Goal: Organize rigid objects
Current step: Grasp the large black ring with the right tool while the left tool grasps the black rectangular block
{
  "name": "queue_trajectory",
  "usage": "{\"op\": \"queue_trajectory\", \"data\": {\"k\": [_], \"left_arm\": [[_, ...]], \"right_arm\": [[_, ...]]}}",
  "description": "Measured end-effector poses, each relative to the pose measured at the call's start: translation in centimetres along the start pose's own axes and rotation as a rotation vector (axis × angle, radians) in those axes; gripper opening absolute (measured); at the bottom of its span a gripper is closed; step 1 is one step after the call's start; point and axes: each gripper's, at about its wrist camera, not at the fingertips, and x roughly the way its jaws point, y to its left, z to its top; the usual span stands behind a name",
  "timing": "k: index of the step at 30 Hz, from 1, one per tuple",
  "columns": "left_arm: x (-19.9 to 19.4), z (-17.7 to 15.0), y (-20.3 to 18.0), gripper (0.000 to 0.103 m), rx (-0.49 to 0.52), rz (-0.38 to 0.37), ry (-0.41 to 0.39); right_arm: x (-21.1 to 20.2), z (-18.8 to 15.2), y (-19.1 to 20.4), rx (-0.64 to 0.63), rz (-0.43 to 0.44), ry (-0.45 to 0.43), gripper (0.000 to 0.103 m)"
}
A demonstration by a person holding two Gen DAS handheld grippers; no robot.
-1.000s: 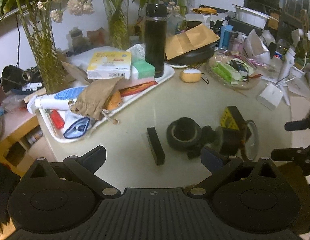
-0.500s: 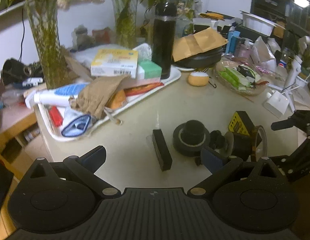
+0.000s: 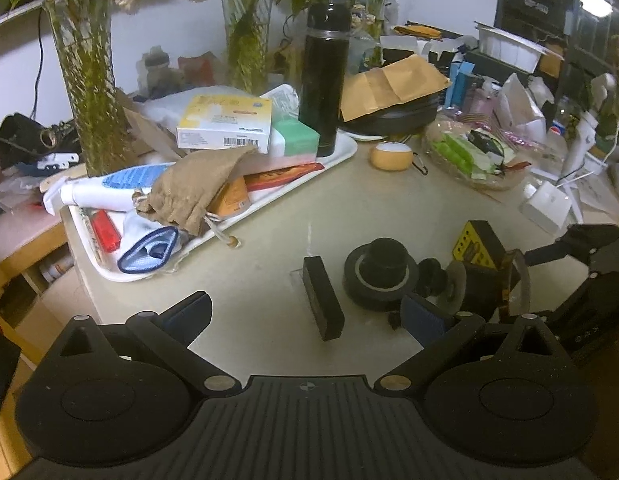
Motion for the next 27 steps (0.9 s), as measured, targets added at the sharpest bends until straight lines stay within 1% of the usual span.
{"op": "queue_trajectory", "data": {"k": [2, 3, 4, 7, 12, 16, 20, 27], "left_arm": [[0.1, 0.0, 0.2, 0.103, -0.008, -0.005, 0.006], [0.2, 0.0, 0.3, 0.103, -0.009, -0.005, 0.007], [0.3, 0.0, 0.3, 0.103, -0.011, -0.006, 0.009], [0.5, 0.0, 0.5, 0.103, -0.017, -0.008, 0.024], [0.6, 0.1, 0.2, 0.103, -0.008, -0.015, 0.024], [1.0, 0.1, -0.3, 0.103, 0.02, -0.009, 0.03], [1.9, 0.1, -0.5, 0.103, 0.043, -0.008, 0.044], [4.2, 0.6, -0.4, 0.102, 0.064, 0.005, 0.073]], "right_arm": [[0.1, 0.0, -0.1, 0.007, 0.006, 0.005, 0.101], [0.0, 0.0, -0.1, 0.013, 0.01, 0.005, 0.095], [0.0, 0.1, -0.2, 0.019, 0.018, 0.009, 0.092], [-0.2, 0.1, 0.0, 0.016, -0.002, 0.013, 0.092], [-1.6, 0.0, 0.4, 0.013, -0.056, -0.013, 0.092], [-3.2, -0.1, 0.1, 0.049, -0.087, -0.057, 0.092], [-5.3, -0.3, -0.1, 0.099, -0.115, -0.12, 0.092], [-7.8, -0.9, 0.6, 0.144, -0.117, -0.186, 0.092]]}}
